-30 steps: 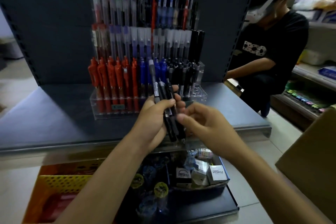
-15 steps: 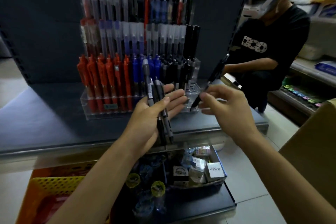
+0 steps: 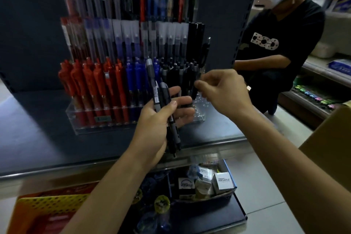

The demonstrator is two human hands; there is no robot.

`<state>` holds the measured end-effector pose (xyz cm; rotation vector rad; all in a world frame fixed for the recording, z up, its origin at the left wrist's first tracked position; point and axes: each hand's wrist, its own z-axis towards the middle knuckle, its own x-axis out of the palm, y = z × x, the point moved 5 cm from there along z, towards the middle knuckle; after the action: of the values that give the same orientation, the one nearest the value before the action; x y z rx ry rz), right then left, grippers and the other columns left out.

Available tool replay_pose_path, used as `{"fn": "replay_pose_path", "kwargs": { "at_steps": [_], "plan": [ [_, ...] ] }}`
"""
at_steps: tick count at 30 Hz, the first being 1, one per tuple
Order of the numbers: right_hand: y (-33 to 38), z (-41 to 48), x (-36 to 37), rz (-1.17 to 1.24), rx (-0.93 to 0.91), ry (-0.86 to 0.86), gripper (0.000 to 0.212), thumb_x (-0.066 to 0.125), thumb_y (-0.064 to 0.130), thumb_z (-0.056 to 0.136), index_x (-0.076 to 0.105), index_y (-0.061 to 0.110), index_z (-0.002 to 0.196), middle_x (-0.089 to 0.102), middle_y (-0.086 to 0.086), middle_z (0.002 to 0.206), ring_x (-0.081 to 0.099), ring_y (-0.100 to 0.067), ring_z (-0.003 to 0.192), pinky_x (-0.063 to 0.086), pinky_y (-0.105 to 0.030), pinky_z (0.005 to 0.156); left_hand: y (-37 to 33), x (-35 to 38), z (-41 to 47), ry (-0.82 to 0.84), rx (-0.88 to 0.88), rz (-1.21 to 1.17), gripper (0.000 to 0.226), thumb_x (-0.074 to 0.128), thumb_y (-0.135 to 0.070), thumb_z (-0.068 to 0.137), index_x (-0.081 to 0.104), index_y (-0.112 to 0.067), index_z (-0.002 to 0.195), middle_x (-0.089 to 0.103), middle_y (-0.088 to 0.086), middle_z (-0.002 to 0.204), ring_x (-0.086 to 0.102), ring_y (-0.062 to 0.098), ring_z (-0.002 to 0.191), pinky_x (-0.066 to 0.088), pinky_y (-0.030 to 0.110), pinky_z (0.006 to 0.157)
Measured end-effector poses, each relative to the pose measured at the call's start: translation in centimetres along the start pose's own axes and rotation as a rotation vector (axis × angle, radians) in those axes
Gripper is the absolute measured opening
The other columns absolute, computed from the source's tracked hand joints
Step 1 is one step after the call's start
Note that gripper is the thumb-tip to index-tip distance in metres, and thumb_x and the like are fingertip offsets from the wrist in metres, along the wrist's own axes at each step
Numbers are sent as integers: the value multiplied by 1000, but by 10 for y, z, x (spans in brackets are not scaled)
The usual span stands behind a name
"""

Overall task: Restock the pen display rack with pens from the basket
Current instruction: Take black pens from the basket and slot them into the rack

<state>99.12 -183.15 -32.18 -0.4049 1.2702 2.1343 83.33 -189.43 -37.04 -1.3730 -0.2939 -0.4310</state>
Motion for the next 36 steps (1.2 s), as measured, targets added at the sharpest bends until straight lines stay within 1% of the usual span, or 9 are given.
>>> {"fn": "replay_pose_path", "kwargs": {
  "at_steps": [5, 8, 12, 18, 22, 27, 30, 33, 36],
  "plan": [
    [-5, -12, 9, -192, -88, 56, 15, 72, 38, 83, 74, 23, 81, 65, 8, 71, 64, -16, 75, 52, -34, 68, -1, 4, 1, -13, 52, 30, 31, 42, -11, 101, 58, -24, 125, 72, 4, 90, 65, 15, 68, 57, 34, 72],
    [-9, -19, 14, -183, -83, 67, 15, 73, 38, 82, 74, 23, 81, 57, 9, 64, 59, -17, 71, 48, -34, 65, 1, 5, 0, -29, 74, 91, 34, 42, -14, 101, 54, -30, 129, 69, 3, 81, 58, 14, 59, 54, 30, 63],
    [-7, -18, 12, -194, -38, 110, 19, 71, 42, 83, 68, 26, 72, 53, 12, 57, 54, -13, 65, 42, -31, 64, 3, 7, -2, -9, 25, 69, 31, 42, -14, 102, 55, -26, 127, 51, -2, 65, 36, 9, 47, 35, 23, 46],
    [2, -20, 11, -194, -73, 7, 24, 69, 45, 85, 58, 24, 77, 52, 13, 61, 58, -19, 74, 44, -33, 67, 4, 7, -3, 69, -28, 16, 33, 40, -12, 101, 57, -21, 128, 44, -4, 62, 27, 9, 45, 27, 23, 43],
    [0, -23, 11, -204, -134, 8, 20, 68, 41, 87, 57, 30, 74, 50, 11, 62, 56, -23, 74, 47, -44, 75, 3, 9, -4, 102, -34, -9, 44, 34, -3, 95, 57, -18, 129, 46, -1, 66, 27, 9, 44, 22, 26, 46],
    [-7, -23, 14, -229, -86, 49, 12, 67, 38, 88, 69, 27, 84, 46, 11, 68, 53, -21, 76, 39, -32, 70, 3, 7, -3, 44, -38, -26, 41, 33, -3, 94, 57, -13, 126, 56, 1, 77, 34, 9, 48, 29, 25, 48],
    [-12, -35, 17, -139, -15, 19, 16, 64, 33, 89, 71, 20, 95, 58, 3, 87, 56, -20, 93, 42, -30, 77, 2, 4, -4, -24, -47, 30, 31, 38, -6, 99, 57, -13, 123, 61, -3, 72, 40, 10, 52, 36, 22, 46],
    [-5, -47, 11, -2, -1, -85, 13, 63, 32, 89, 64, 19, 91, 64, 2, 86, 59, -21, 93, 50, -35, 79, -1, 1, -7, -43, -1, 59, 29, 44, -8, 100, 68, -21, 109, 68, 2, 83, 55, 10, 63, 47, 26, 61],
    [17, -66, 7, 119, -54, 13, 18, 61, 30, 93, 61, 18, 80, 60, 6, 69, 54, -5, 67, 42, -20, 59, -6, 1, -13, -29, 35, 32, 29, 44, -8, 100, 59, -14, 124, 74, 6, 102, 70, 14, 94, 56, 26, 82]
  ]
}}
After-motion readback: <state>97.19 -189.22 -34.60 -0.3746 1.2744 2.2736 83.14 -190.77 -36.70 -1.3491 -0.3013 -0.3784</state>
